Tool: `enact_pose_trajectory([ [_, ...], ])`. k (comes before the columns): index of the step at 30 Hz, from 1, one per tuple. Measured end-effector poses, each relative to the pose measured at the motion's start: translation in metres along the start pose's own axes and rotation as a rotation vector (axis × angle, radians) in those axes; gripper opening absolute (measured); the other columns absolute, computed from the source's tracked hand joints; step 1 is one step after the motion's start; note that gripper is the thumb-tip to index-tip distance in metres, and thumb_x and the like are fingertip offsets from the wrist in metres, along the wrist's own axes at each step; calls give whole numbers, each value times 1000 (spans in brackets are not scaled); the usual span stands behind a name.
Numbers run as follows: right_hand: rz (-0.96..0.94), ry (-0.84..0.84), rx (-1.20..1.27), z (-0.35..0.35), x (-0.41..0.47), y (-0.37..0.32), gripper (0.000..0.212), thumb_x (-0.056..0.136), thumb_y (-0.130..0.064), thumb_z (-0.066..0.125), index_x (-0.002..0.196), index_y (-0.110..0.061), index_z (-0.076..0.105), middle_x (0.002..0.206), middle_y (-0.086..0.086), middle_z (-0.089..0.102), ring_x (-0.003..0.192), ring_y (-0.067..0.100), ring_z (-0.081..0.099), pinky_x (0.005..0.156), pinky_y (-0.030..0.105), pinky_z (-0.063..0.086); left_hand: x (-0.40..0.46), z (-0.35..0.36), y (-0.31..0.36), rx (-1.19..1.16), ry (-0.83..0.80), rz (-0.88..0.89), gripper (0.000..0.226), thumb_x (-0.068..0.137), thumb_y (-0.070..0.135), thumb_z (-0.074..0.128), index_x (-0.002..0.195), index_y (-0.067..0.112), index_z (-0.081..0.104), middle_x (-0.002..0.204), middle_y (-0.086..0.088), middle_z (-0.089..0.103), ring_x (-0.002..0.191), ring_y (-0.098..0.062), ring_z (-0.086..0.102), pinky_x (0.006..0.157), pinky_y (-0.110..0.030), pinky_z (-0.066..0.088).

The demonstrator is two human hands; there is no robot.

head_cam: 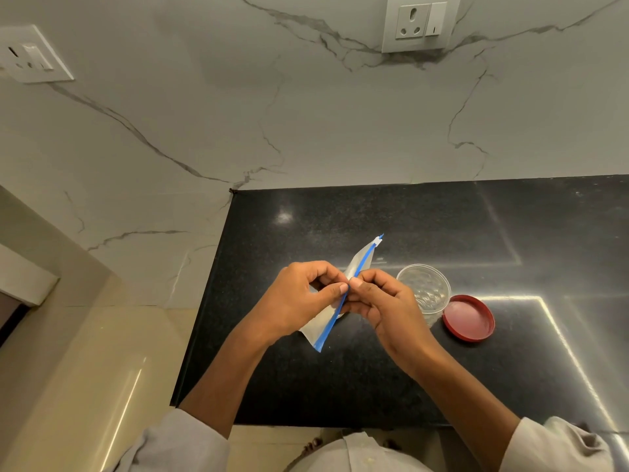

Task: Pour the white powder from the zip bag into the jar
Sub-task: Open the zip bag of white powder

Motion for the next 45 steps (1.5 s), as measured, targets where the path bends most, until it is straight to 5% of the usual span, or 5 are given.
enact_pose_trajectory([
  [23, -44, -52, -73, 2, -5, -2, 19, 97, -10, 52, 97, 8, 59, 92, 30, 65, 84, 39, 65, 80, 50, 54, 4, -1, -5, -94, -74, -106, 10, 93, 21, 60, 88, 15, 66, 79, -4, 68, 66, -13, 62, 61, -27, 55],
  [28, -108, -59, -321, 9, -10, -10, 27, 96, -27, 57, 96, -1, 62, 82, 18, 71, 76, 34, 69, 74, 46, 58, 1, -2, -1, 22, -36, -24, 8, 92, 22, 61, 84, 24, 62, 78, 0, 69, 70, -17, 67, 57, -25, 57],
  [34, -90, -43, -354, 5, -9, -14, 17, 98, -9, 51, 94, 4, 61, 82, 20, 69, 73, 29, 67, 68, 40, 56, 0, -5, -1, 33, -22, -8, 7, 92, 21, 60, 86, 19, 63, 78, 1, 66, 67, -12, 64, 55, -19, 54],
  [41, -109, 118, -527, -1, -15, -10, 12, 88, -9, 56, 76, -7, 57, 64, 10, 67, 52, 11, 58, 53, 29, 47, 3, -20, 8, 473, 343, 137, 5, 91, 25, 57, 90, 23, 53, 77, 10, 56, 66, -9, 58, 62, -25, 54],
  [45, -138, 114, -556, 4, -14, -14, 12, 87, -10, 57, 78, -2, 57, 65, 11, 66, 54, 10, 59, 52, 29, 48, 2, -10, 6, 462, 244, 177, 16, 92, 45, 52, 92, 29, 50, 79, 13, 52, 68, -6, 55, 62, -26, 53],
])
Point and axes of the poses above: each hand's wrist, its own x-axis towards the middle knuckle, its own z-axis out of the palm, y = z × x, the point moved 3 cm from there along x, towards the middle knuckle
